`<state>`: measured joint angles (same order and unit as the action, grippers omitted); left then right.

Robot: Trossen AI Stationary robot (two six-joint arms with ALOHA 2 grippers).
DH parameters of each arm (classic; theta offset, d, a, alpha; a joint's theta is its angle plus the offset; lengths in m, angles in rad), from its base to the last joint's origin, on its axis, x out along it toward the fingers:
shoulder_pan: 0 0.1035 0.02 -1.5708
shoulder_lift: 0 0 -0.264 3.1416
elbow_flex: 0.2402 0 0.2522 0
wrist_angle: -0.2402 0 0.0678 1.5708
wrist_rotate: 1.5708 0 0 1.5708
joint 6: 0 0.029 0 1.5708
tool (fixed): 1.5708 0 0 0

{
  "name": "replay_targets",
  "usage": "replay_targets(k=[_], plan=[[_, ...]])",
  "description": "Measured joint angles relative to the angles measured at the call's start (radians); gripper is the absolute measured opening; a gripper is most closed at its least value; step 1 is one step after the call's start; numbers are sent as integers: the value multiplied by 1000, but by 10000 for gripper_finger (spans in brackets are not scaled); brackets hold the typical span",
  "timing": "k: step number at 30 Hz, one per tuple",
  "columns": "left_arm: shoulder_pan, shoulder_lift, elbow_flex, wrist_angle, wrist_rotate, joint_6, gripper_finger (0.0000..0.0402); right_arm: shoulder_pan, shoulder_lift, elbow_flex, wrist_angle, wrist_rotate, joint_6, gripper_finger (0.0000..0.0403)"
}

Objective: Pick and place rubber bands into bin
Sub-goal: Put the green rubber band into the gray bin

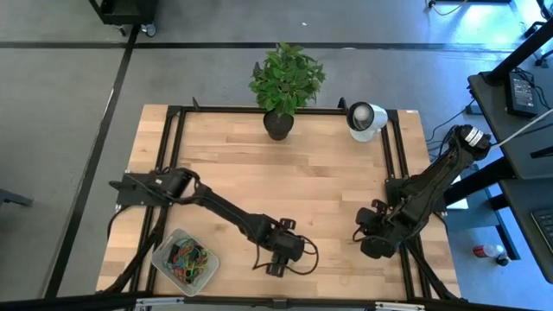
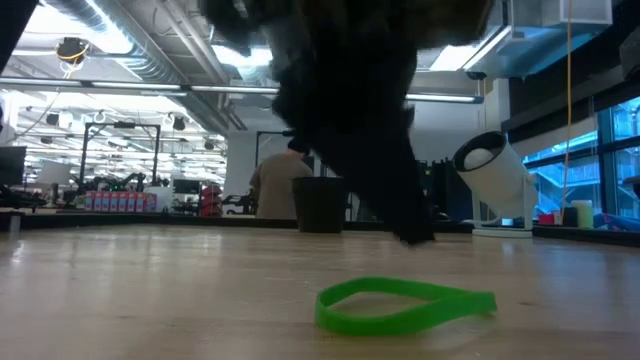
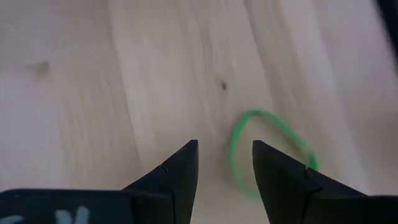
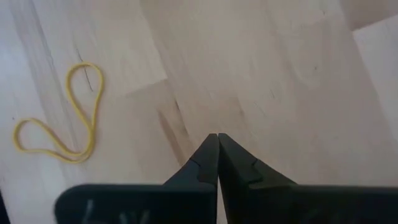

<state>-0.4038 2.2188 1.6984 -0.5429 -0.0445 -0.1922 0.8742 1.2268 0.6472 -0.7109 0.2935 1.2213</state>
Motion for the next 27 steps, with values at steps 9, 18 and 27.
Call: replay_targets(k=[9,18,27], plan=[[-29,75,18,-74,-41,3,138,21,0,-1,20,0,2,9],[-57,77,57,-179,-37,-145,5,30,0,-1,28,1,6,12],[-47,-210,69,-647,-123,-291,2,31,1,-1,45,1,8,6]])
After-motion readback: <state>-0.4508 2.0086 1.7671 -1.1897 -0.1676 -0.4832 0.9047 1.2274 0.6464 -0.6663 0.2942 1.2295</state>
